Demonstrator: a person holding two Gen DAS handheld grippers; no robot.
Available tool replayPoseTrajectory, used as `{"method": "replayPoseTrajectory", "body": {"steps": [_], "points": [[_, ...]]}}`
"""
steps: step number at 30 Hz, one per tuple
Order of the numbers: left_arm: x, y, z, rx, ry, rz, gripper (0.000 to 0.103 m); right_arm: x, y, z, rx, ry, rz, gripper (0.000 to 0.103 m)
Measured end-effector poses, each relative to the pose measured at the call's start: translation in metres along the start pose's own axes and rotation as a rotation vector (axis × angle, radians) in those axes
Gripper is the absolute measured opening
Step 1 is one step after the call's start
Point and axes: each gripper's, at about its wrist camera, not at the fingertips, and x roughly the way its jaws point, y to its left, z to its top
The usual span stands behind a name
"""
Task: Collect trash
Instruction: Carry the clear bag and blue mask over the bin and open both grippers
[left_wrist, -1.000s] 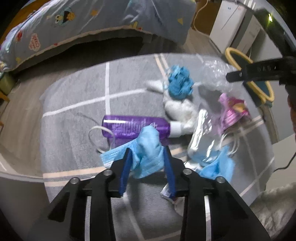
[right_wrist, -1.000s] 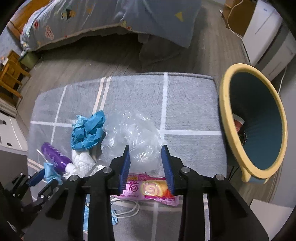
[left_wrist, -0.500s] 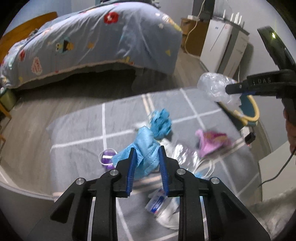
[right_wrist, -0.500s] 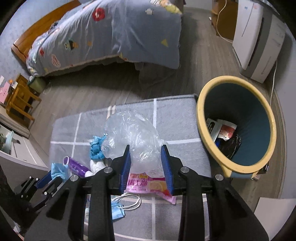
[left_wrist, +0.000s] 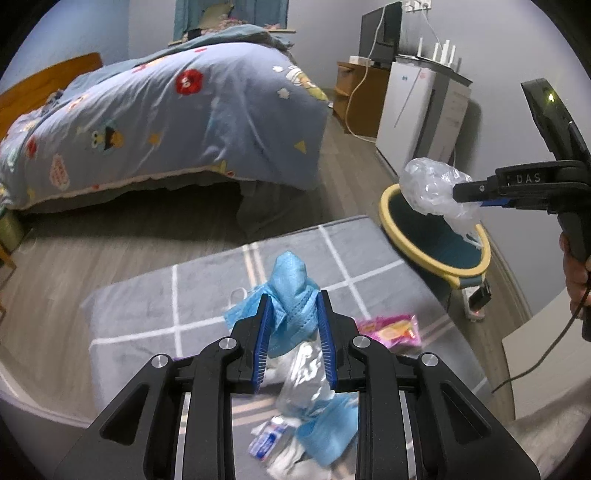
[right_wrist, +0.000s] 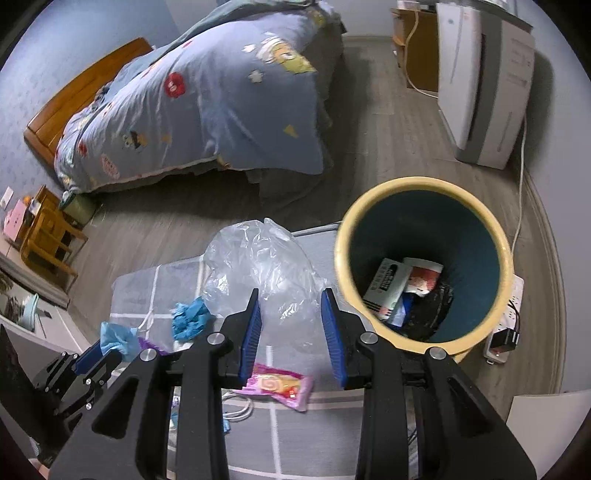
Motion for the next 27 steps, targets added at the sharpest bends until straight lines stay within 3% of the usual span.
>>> {"method": "replayPoseTrajectory", "body": {"steps": [12, 18, 27], "points": [[0.022, -0.043, 0.021, 0.040, 0.001, -0.036, 0.026, -0.001, -0.053, 0.012, 0.045, -0.020, -0.022, 0.032], [0.026, -0.072, 0.038, 0.113, -0.027, -0.046, 0.026, 0.001, -0.085, 0.020, 0.092, -0.026, -0.037, 0.032], [0.058, -0.118, 0.071, 0.155, -0.004, -0.152, 0.026, 0.007, -0.127, 0.023, 0.164, -0.013, -0.081, 0.032]]}}
